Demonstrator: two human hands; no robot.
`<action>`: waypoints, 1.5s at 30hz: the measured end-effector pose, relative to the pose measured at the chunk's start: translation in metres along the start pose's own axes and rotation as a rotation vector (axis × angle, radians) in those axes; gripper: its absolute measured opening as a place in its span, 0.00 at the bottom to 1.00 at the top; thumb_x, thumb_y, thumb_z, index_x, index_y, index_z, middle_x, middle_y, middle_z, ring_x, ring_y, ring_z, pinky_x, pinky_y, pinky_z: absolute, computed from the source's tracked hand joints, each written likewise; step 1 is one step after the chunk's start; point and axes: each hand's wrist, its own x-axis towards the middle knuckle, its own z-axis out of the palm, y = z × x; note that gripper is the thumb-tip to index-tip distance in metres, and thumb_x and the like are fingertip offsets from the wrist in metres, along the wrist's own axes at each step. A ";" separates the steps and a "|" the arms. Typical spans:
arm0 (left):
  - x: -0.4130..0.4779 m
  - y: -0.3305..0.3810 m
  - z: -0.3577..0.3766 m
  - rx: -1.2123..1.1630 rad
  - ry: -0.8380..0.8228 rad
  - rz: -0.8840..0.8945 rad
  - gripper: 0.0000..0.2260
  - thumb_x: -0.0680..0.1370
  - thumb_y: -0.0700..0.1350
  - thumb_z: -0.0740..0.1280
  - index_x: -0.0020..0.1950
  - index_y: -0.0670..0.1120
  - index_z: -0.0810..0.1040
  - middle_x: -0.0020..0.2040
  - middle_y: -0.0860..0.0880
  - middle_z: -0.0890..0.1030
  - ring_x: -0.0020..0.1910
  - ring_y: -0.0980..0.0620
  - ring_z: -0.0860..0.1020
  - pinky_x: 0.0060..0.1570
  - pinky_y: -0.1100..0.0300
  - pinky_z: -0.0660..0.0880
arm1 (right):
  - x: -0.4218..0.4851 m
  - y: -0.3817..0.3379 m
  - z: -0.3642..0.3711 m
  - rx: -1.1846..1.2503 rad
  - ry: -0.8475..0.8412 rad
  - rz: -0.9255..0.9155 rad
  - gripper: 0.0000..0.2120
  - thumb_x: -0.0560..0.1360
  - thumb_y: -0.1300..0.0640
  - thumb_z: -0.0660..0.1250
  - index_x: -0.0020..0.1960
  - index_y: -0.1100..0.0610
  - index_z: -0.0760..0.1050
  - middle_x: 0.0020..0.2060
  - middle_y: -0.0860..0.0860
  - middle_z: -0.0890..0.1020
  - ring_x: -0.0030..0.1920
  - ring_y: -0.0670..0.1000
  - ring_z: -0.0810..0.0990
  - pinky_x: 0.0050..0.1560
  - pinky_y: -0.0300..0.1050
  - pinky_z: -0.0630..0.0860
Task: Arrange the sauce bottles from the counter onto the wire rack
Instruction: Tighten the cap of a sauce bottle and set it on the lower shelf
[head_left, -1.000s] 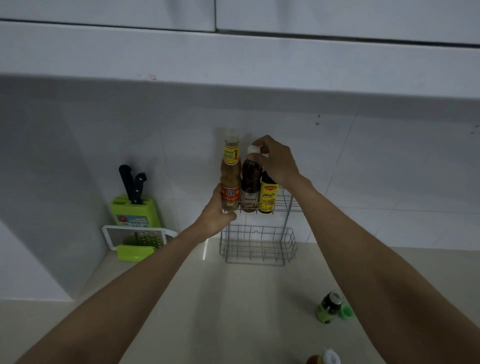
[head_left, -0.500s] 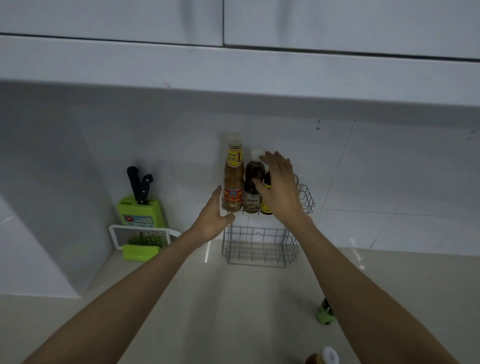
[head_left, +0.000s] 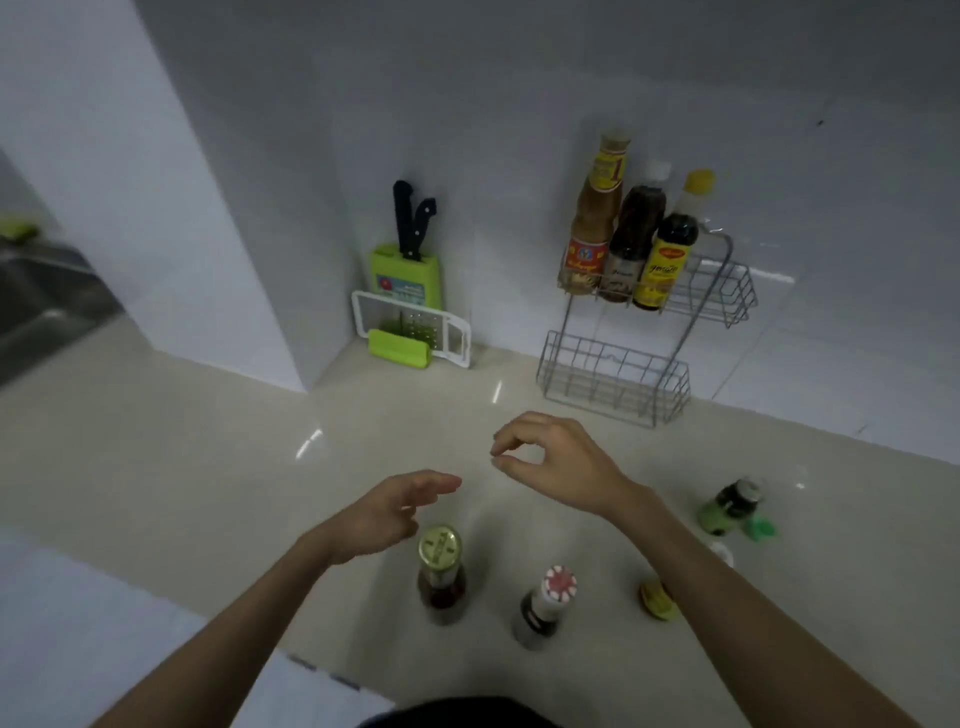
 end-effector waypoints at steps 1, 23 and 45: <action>-0.014 -0.010 0.007 0.025 -0.063 -0.032 0.34 0.69 0.24 0.58 0.70 0.52 0.70 0.70 0.55 0.71 0.70 0.57 0.67 0.68 0.61 0.65 | -0.003 -0.009 0.007 0.029 -0.066 0.000 0.10 0.72 0.42 0.70 0.47 0.48 0.81 0.45 0.44 0.82 0.48 0.42 0.80 0.51 0.48 0.78; -0.007 0.029 0.039 -0.204 0.255 0.081 0.06 0.58 0.35 0.67 0.34 0.38 0.77 0.33 0.40 0.78 0.34 0.48 0.77 0.38 0.58 0.74 | 0.023 -0.073 -0.035 -0.196 -0.382 -0.167 0.19 0.79 0.59 0.64 0.69 0.53 0.72 0.62 0.51 0.77 0.62 0.49 0.73 0.58 0.36 0.66; 0.020 0.094 0.013 -0.129 -0.115 0.229 0.08 0.56 0.31 0.63 0.34 0.37 0.75 0.34 0.40 0.78 0.35 0.42 0.75 0.38 0.58 0.73 | 0.040 -0.074 -0.104 -0.057 -0.332 -0.102 0.19 0.69 0.49 0.76 0.59 0.45 0.78 0.51 0.41 0.82 0.46 0.38 0.81 0.45 0.30 0.75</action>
